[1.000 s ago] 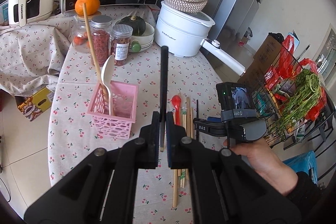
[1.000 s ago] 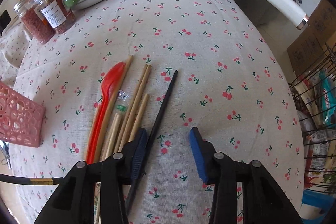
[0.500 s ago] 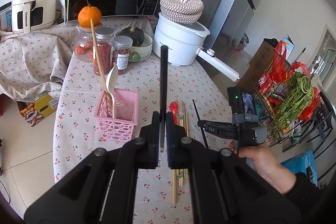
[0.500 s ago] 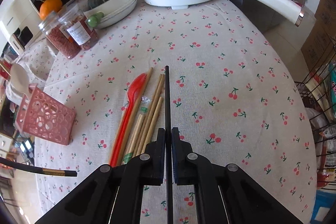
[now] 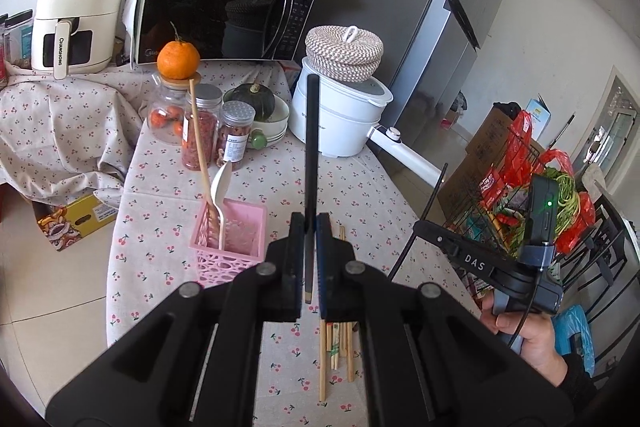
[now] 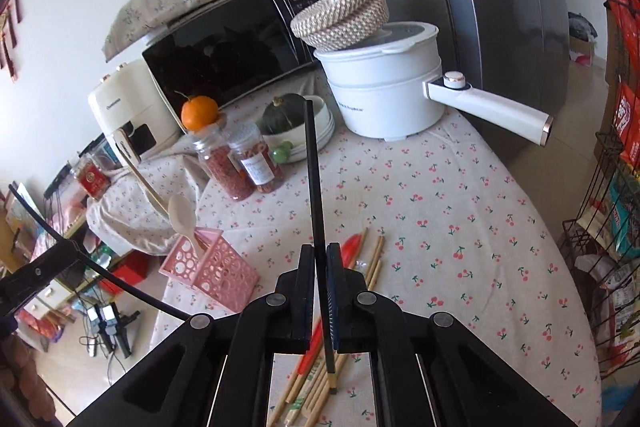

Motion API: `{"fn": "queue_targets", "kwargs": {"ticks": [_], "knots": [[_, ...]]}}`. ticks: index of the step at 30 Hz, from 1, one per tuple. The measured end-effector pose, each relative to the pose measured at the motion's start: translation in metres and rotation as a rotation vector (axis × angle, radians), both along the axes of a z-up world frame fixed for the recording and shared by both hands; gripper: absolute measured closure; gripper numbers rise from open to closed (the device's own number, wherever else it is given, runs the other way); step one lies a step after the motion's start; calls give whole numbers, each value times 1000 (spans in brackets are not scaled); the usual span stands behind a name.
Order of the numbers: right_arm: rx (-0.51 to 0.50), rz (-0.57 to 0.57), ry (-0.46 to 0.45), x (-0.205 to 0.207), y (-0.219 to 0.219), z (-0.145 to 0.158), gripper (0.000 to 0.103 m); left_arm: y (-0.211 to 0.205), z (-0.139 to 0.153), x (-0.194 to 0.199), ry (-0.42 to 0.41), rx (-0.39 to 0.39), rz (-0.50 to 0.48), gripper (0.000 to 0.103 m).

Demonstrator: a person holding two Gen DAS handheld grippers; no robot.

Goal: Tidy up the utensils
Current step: 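Carry both black chopsticks over the pink basket and release the left one inside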

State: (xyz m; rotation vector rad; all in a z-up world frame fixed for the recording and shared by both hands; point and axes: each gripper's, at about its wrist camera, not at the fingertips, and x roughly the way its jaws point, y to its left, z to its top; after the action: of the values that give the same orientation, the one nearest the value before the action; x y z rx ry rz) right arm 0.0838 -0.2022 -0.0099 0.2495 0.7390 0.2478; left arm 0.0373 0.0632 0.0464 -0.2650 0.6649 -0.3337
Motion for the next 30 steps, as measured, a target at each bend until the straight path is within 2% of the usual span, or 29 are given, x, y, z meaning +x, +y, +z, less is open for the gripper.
{"fn": "queue_targets", "kwargs": {"ticks": [5, 12, 16, 23, 30], "knots": [[24, 2, -116, -6, 4, 21, 97, 12, 14, -2, -63, -12, 31, 97], [100, 5, -185, -10, 6, 44, 97, 35, 36, -6, -177, -8, 127, 97], [135, 22, -223, -10, 12, 54, 97, 44, 35, 2, -186, -15, 169, 97], [169, 52, -291, -10, 28, 69, 97, 39, 29, 16, -206, 41, 218, 97], [195, 91, -323, -10, 39, 74, 97, 38, 10, 40, -142, 65, 233, 97]]}}
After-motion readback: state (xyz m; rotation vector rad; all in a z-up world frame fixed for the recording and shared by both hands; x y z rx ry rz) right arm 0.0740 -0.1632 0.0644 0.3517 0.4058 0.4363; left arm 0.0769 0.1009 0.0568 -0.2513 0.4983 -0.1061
